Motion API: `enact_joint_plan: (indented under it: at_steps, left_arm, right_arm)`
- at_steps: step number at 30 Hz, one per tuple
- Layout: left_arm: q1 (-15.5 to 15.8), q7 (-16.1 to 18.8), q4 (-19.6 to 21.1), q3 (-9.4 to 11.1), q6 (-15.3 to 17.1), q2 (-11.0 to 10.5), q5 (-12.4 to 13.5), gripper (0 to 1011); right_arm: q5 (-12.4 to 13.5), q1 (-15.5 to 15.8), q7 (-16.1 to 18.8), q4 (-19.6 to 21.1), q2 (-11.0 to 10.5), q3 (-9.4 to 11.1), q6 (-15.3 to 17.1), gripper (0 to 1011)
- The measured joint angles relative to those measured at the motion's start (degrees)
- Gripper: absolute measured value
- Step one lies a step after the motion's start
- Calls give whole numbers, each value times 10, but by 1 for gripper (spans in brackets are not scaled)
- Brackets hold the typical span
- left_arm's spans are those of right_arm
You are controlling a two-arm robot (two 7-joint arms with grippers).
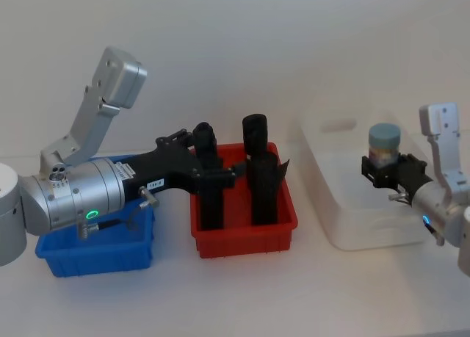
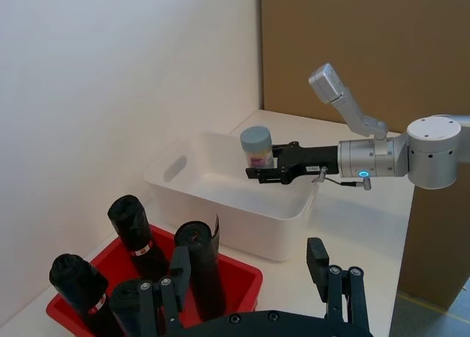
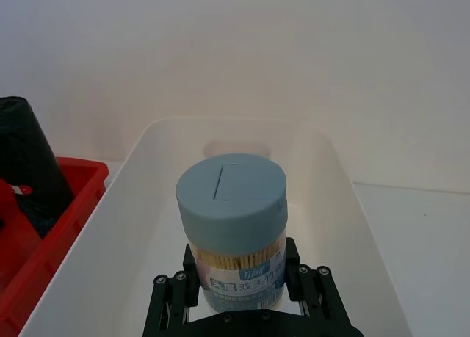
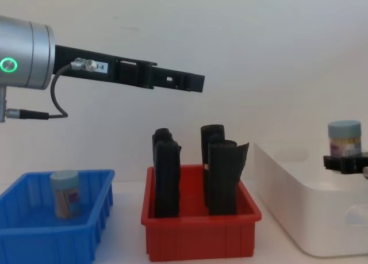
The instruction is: Pick the cotton swabs from the blue box and place them into the white box.
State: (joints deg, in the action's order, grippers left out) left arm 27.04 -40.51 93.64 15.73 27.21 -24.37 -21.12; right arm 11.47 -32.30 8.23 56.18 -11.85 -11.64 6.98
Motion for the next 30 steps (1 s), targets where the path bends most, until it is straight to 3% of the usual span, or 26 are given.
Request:
enact_joint_plan:
  at_steps: [7,13,16,21,27,30]
  left_arm:
    - [0,0,0,0,0,0,0,1004]
    - [0,0,0,0,0,0,0,1004]
    - [0,0,0,0,0,0,0,1004]
    - [0,0,0,0,0,0,0,1004]
    - [0,0,0,0,0,0,0,1004]
    - [0,0,0,0,0,0,0,1004]
  right_arm:
    - [-11,-20,17,-30,6,-5,4,646]
    - [-11,-21,18,-32,6,-5,3,648]
    - [-10,-18,16,-29,6,-4,1,705]
    - [-7,-14,13,-22,5,-2,-2,883]
    - [-5,-11,10,-17,4,-1,-6,992]
    - [-4,-10,9,-14,3,0,-9,1001]
